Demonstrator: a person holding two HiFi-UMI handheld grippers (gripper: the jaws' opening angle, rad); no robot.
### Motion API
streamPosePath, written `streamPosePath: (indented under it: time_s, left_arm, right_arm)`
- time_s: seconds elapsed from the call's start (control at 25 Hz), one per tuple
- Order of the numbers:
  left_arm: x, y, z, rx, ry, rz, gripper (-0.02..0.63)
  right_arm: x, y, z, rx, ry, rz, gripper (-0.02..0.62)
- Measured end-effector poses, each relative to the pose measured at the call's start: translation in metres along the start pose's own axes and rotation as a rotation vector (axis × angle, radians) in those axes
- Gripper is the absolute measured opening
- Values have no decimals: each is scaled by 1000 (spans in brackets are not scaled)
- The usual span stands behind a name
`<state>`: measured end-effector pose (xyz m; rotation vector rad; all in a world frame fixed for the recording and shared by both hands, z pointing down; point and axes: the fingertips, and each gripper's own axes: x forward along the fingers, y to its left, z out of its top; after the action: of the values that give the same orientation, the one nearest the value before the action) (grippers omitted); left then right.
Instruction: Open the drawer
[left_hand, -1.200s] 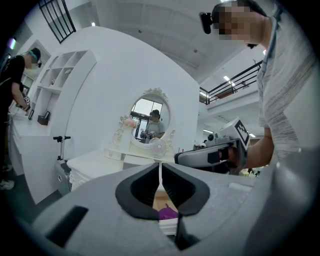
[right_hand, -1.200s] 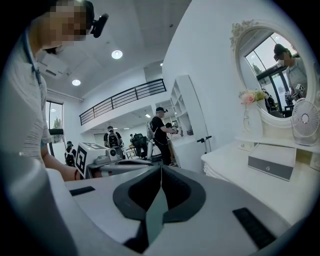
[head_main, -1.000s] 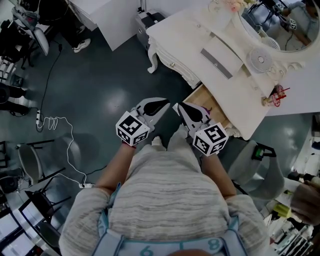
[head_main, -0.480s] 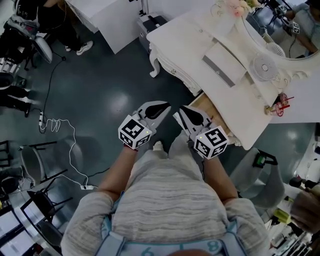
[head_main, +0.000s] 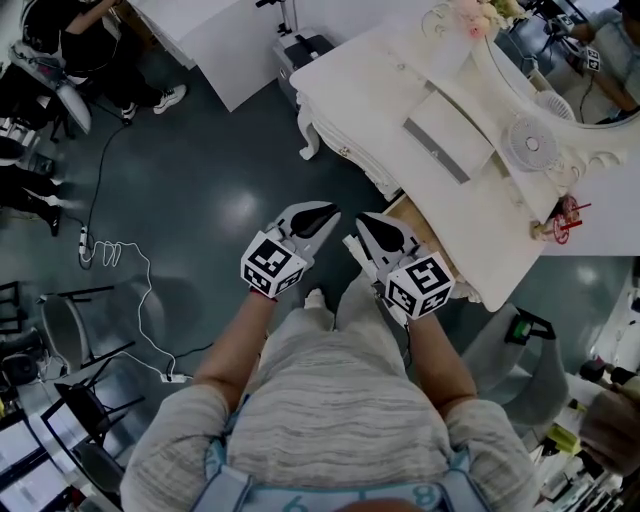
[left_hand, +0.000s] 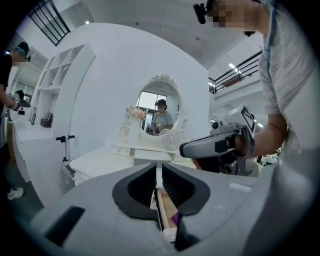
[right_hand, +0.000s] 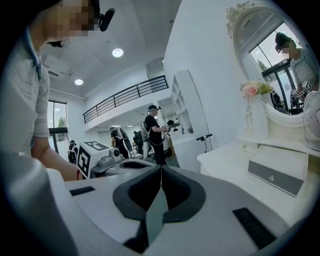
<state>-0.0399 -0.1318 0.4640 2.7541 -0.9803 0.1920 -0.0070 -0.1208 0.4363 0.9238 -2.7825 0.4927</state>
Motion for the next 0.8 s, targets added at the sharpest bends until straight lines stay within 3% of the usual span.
streamPosePath:
  time_s: [0.48,0.8]
  left_arm:
    - [34,32,-20,-1,29,42,34]
    - [57,51,-32,-15,38,53,78]
  right_arm:
    - [4,-31,-17,25,19,-9,11]
    - [14,-50,-24,35,24,-8,10]
